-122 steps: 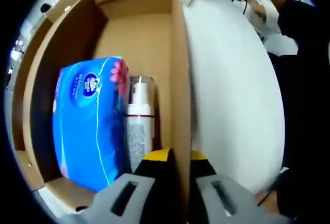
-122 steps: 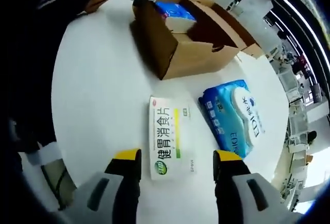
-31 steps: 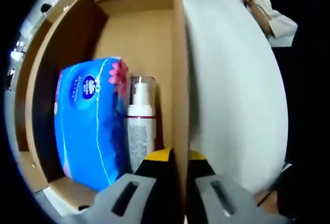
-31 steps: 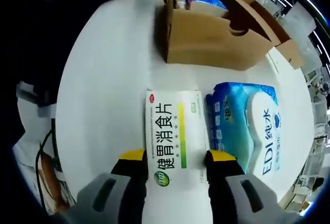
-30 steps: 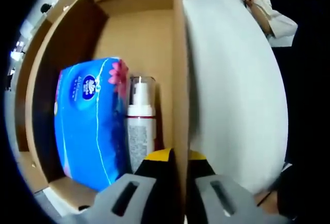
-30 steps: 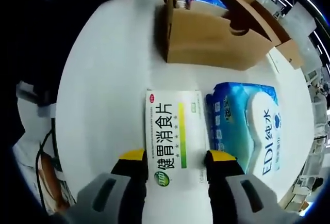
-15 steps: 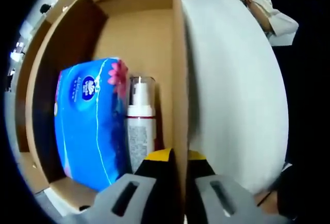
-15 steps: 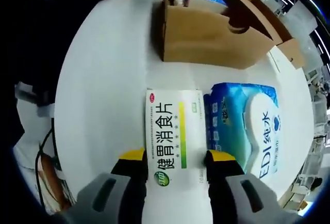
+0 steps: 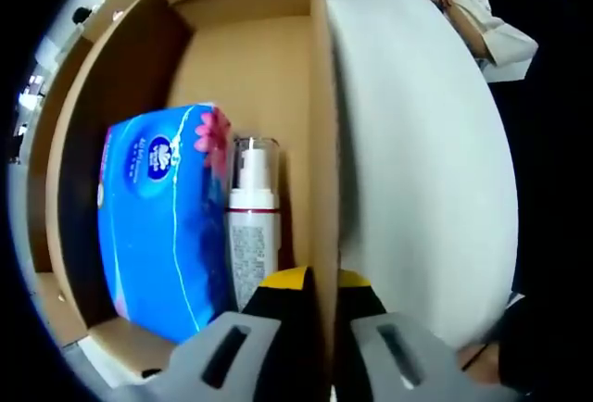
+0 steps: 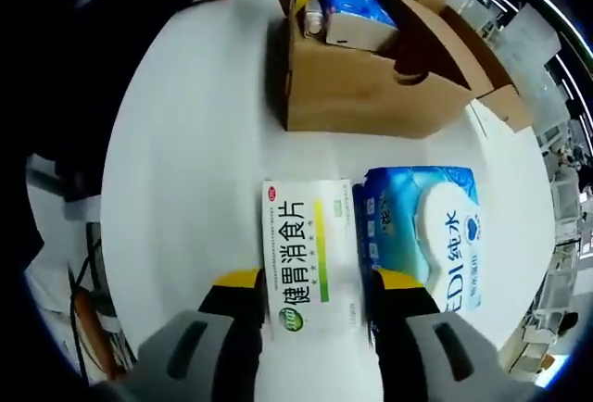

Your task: Operate the shoe box by opening the lid, removing the specified soft item, and placing it in the target area until the item is outside and the box remains undamaged.

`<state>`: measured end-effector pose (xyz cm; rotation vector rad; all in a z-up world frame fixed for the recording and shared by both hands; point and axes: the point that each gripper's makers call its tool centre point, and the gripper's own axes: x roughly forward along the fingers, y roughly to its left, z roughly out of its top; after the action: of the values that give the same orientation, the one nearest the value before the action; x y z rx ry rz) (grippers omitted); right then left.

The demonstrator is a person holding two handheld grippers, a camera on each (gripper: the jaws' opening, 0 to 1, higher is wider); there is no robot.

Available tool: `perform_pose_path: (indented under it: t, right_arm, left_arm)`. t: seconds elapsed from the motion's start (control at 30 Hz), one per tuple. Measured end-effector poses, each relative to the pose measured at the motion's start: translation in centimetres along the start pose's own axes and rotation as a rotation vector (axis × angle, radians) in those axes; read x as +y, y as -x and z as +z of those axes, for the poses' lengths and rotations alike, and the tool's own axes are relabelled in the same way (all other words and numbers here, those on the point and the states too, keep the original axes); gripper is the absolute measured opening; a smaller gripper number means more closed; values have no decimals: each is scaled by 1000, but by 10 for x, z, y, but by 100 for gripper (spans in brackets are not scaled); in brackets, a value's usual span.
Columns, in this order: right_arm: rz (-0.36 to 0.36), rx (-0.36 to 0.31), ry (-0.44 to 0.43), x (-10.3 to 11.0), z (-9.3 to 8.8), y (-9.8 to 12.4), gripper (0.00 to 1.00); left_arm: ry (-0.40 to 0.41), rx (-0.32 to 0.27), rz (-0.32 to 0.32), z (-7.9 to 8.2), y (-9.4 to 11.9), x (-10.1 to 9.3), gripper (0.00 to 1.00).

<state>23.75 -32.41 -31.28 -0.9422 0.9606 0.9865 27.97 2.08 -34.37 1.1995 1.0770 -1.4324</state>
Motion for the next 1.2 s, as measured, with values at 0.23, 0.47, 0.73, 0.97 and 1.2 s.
perform_pose_path:
  t: [0.23,0.47,0.73,0.97,1.2]
  right_arm:
    - [-116,-119,-59,-14,38,39,46]
    - [-159,-196,-90,-16,95,70,48]
    - [-193,-293,-105,-38,168,89,50]
    - [-131,-360,-63,-57,211,64,52]
    - [-90,-343,-59,-67,226,26,56]
  left_arm:
    - [12,-13,-10,0,1,-1,4]
    - [4,-31,-18,0,1,-3,4]
    - [-2,-43,-28,0,2,-3,4]
    - [-8,-41,-22,0,2,1,4]
    - [-7,-40,-22,0,2,3,4]
